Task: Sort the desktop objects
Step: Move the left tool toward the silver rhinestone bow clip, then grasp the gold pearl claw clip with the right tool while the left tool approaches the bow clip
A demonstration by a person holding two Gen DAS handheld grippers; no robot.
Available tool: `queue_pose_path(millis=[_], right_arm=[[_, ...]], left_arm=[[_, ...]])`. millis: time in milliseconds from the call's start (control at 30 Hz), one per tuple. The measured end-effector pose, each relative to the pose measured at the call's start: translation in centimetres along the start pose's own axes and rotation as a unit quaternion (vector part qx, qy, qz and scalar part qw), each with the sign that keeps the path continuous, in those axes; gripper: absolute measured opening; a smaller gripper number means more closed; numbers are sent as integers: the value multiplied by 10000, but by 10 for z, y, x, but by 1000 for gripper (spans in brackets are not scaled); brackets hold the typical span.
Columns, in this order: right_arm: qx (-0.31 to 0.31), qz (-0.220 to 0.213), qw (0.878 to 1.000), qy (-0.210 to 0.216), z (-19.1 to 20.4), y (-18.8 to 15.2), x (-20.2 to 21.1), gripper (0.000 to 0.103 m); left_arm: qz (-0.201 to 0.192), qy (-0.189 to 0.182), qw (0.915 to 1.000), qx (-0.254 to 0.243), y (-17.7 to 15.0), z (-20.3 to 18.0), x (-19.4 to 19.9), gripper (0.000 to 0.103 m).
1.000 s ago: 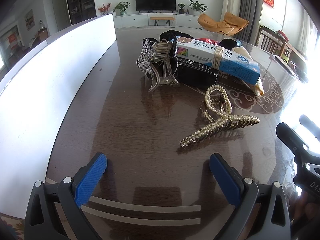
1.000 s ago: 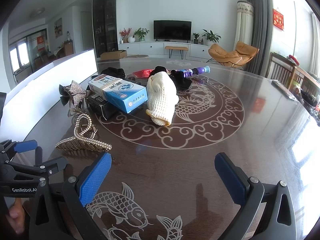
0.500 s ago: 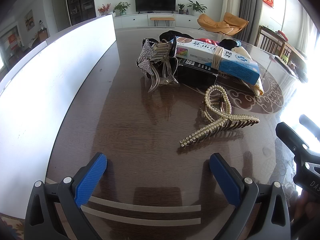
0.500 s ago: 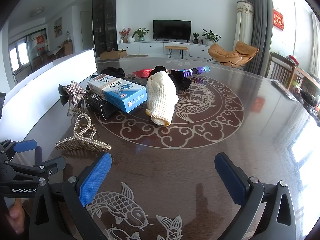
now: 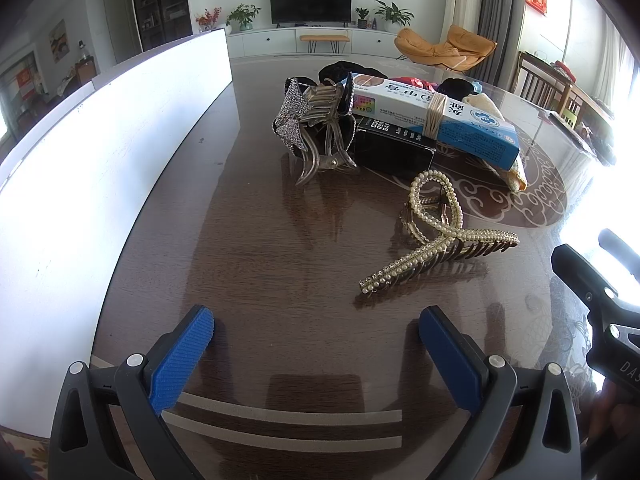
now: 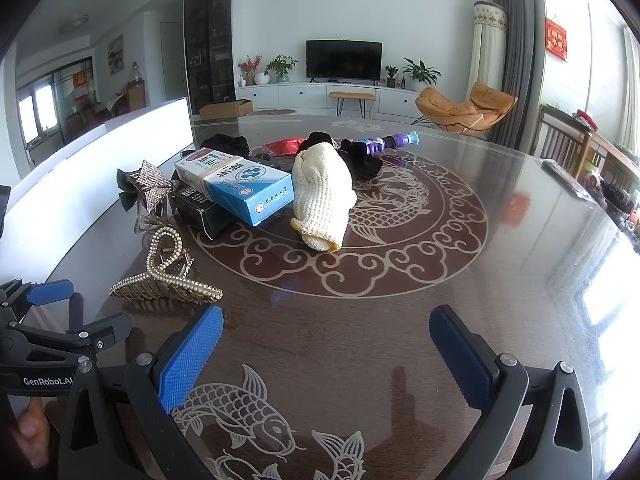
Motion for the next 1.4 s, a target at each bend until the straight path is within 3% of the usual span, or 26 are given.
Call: queue_pose_path(millis=[400, 1067, 1233, 1400], right_arm=[[1, 2, 10000, 13, 0, 0, 0, 103], [-30, 118, 9999, 6, -2, -1, 1, 103], [-31, 134, 9999, 30, -2, 0, 1, 103], [2, 258, 9996, 72, -1, -1, -3, 103]], left_arm=[[172, 5, 9998, 27, -7, 7, 9, 103], [104, 62, 9999, 104, -22, 10, 22, 103], [76, -257, 9987, 424, -19, 17, 27, 103], [33, -141, 9983, 567, -18, 33, 28, 103]])
Point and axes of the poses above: each gripper's, at about its wrist camera, not at the fingertips, and x roughly against the way its jaws point, z to its left, y to its top, the point moved 7 cm from there along -x, roughly the way its jaws point, and after that the axes turned 6 degrees about -z, right-handed, at the moved point
